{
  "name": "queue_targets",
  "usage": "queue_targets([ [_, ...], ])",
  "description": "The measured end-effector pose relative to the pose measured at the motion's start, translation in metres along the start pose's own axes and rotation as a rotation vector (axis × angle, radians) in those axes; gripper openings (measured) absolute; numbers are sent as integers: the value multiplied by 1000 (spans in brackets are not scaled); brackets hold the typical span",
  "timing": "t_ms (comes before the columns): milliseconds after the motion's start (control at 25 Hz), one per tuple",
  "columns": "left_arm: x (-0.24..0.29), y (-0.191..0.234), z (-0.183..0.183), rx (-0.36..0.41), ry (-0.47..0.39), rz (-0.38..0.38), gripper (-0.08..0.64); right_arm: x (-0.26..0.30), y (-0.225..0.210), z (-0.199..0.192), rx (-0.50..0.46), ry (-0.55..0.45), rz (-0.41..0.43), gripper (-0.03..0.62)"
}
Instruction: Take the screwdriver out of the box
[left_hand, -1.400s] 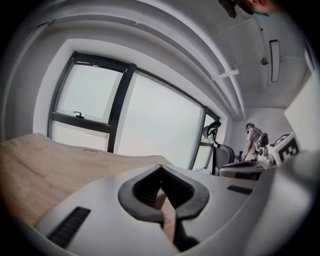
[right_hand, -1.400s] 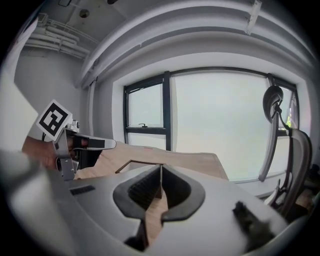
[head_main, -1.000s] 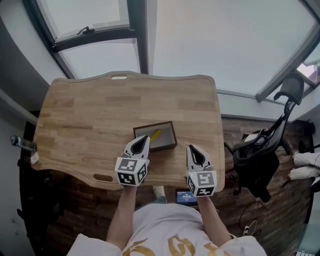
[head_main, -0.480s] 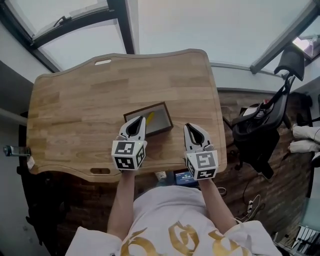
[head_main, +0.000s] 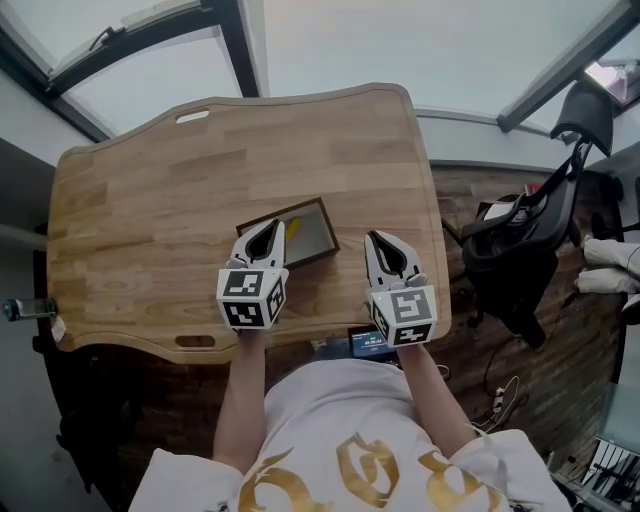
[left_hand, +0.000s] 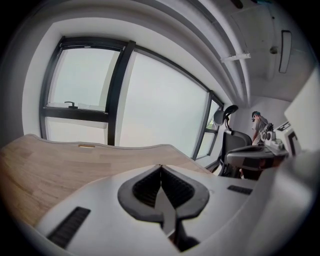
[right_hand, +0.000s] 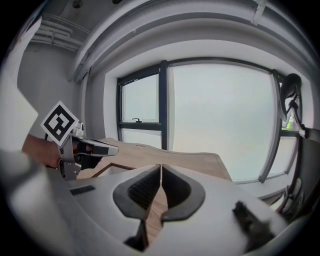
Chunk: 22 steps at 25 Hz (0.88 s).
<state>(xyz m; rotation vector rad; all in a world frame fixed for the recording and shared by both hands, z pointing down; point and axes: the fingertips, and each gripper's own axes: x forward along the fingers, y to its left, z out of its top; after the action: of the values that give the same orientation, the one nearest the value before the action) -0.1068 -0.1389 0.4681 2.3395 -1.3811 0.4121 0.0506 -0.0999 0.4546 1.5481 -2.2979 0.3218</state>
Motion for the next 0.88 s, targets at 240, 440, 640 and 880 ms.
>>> queue_targets([
  [240,15,4,-2,3,23,4,14,15,-11,-5,21,11,4,34],
  [440,23,12,-6,-8,47,10,14,26,-16,-8,34,23,16,34],
  [640,33,18,-12,-8,83,8,14,37,-21,-13,44,42,21,34],
  [880,45,20,-28,4,162,-11,14,50,-21,-19,50,63,43,34],
])
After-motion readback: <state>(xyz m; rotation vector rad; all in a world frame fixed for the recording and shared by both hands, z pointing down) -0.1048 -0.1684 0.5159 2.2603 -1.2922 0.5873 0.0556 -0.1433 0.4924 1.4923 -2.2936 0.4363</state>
